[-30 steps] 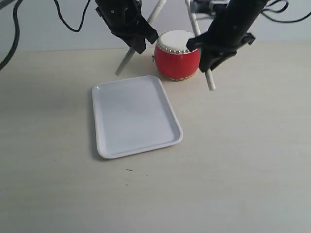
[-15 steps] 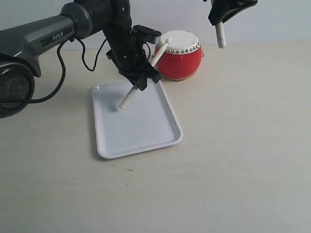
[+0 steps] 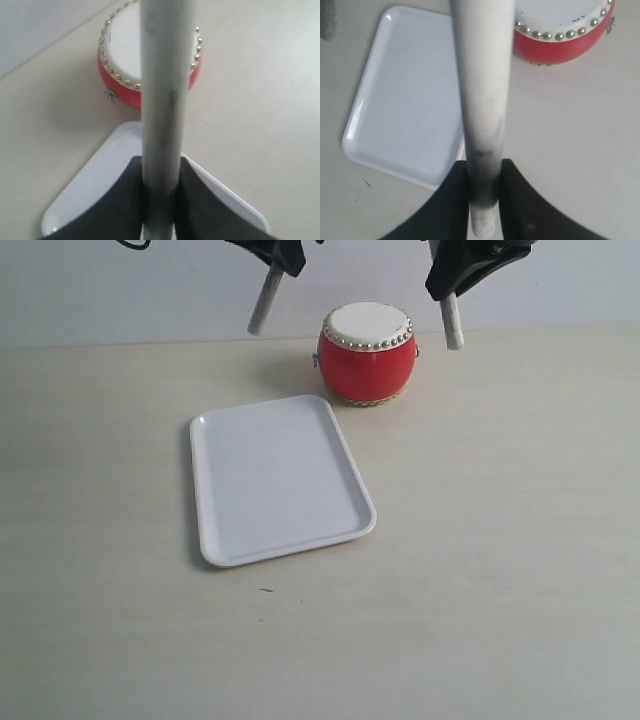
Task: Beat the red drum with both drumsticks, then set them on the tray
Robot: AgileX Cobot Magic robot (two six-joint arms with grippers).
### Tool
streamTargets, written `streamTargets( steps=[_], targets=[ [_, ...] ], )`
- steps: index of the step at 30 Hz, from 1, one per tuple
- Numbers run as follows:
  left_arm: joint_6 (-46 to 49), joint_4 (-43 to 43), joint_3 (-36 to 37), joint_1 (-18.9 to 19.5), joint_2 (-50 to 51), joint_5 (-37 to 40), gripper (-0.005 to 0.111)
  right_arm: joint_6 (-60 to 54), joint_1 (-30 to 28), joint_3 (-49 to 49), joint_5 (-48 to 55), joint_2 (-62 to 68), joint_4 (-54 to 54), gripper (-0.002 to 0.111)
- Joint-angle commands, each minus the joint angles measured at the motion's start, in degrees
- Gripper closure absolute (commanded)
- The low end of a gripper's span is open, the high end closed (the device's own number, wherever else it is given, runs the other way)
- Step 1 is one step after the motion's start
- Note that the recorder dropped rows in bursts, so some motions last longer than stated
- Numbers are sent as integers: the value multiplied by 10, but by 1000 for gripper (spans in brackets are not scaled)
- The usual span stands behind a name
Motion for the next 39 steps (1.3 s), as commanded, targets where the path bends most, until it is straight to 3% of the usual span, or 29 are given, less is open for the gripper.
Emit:
streamTargets(
  steps=[1, 6, 11, 17, 24, 27, 39],
  targets=[
    [51, -78, 77, 0, -35, 1, 107, -1, -3, 30, 1, -43, 8, 108],
    [140, -152, 251, 0, -90, -15, 107, -2, -3, 73, 1, -74, 10, 108],
    [144, -107, 415, 6, -180, -161, 107, -2, -3, 91, 1, -85, 14, 108],
    [144, -99, 603, 48, -342, -310, 107, -2, 0, 91, 1, -79, 54, 108],
    [147, -95, 767, 94, -514, -445, 107, 48, 64, 91, 1, -38, 20, 108],
    [147, -97, 807, 109, -562, -494, 107, 72, 96, 91, -9, -13, -3, 108],
    [146, -94, 824, 116, -607, -485, 107, 93, 125, 91, -14, 40, -5, 108]
  ],
)
